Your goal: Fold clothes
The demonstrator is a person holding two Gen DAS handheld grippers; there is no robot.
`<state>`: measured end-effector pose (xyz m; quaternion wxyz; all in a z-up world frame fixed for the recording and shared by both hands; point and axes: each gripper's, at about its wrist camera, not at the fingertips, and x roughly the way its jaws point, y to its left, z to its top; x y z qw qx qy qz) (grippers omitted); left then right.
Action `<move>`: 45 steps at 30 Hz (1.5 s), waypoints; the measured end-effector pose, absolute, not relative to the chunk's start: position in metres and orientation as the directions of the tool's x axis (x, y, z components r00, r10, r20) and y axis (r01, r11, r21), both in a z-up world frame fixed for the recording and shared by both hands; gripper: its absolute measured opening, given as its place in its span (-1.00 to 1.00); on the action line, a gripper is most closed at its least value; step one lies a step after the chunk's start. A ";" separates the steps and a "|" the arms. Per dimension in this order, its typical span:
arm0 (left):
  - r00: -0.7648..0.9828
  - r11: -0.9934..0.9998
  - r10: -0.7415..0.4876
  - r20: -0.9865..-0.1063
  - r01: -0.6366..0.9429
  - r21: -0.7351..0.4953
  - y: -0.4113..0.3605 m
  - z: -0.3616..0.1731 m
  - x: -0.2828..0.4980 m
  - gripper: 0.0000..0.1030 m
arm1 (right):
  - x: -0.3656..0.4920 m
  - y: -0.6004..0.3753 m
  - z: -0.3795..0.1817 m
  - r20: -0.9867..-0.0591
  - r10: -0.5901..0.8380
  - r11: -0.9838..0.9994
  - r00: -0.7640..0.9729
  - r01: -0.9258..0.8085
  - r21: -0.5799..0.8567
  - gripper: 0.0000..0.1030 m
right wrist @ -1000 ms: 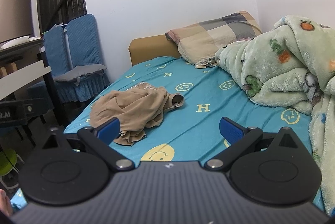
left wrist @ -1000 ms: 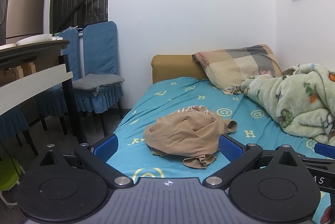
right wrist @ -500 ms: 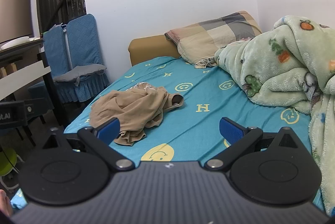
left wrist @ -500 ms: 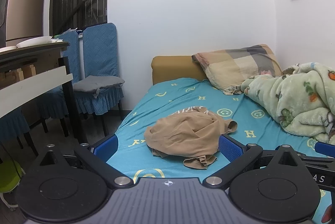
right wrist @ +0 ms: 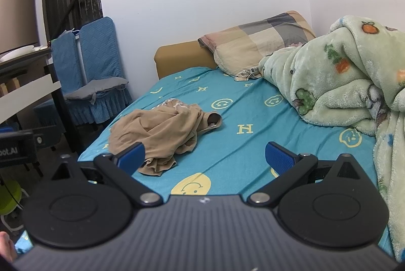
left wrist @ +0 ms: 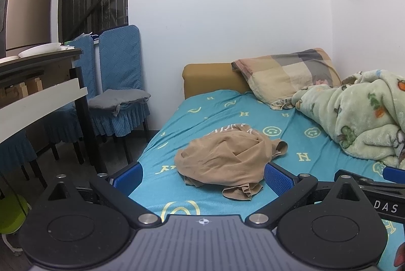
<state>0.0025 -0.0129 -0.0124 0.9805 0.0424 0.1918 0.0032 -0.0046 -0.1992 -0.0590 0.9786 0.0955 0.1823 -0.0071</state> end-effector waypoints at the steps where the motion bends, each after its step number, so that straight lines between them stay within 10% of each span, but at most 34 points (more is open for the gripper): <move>1: 0.926 0.996 0.022 -0.378 0.010 0.084 -0.013 -0.013 0.003 0.99 | -0.005 -0.200 -0.059 -0.359 0.015 0.981 0.933 0.055 0.185 1.00; 12: 0.946 0.991 0.064 -0.317 -0.022 0.135 -0.015 -0.007 0.007 0.99 | -0.006 -0.206 -0.042 -0.355 0.045 0.982 0.934 0.024 0.187 1.00; 23: 0.912 0.852 -0.136 -0.386 0.307 0.425 -0.113 -0.049 0.117 0.99 | -0.005 -0.263 -0.021 -0.278 -0.025 0.958 0.960 0.102 0.269 0.98; 26: 0.895 0.822 -0.132 -0.426 0.339 0.458 -0.143 -0.075 0.166 0.96 | 0.004 -0.276 -0.034 -0.305 -0.040 0.945 0.952 0.136 0.299 0.37; 30: 0.880 0.786 -0.131 -0.457 0.373 0.493 -0.181 -0.111 0.229 0.90 | 0.032 -0.284 -0.058 -0.365 -0.032 0.930 0.930 0.162 0.329 0.38; 34: 0.861 0.739 -0.092 -0.501 0.396 0.545 -0.212 -0.145 0.289 0.44 | 0.067 -0.289 -0.081 -0.415 -0.015 0.923 0.910 0.172 0.344 0.38; 38: 0.831 0.725 -0.023 -0.555 0.396 0.564 -0.215 -0.165 0.340 -0.79 | 0.095 -0.293 -0.109 -0.469 -0.015 0.918 0.883 0.197 0.343 0.39; 45: 0.807 0.885 -0.182 -0.561 0.384 0.265 -0.157 -0.084 0.333 -0.92 | 0.105 -0.291 -0.132 -0.475 -0.023 0.901 0.880 0.224 0.371 0.39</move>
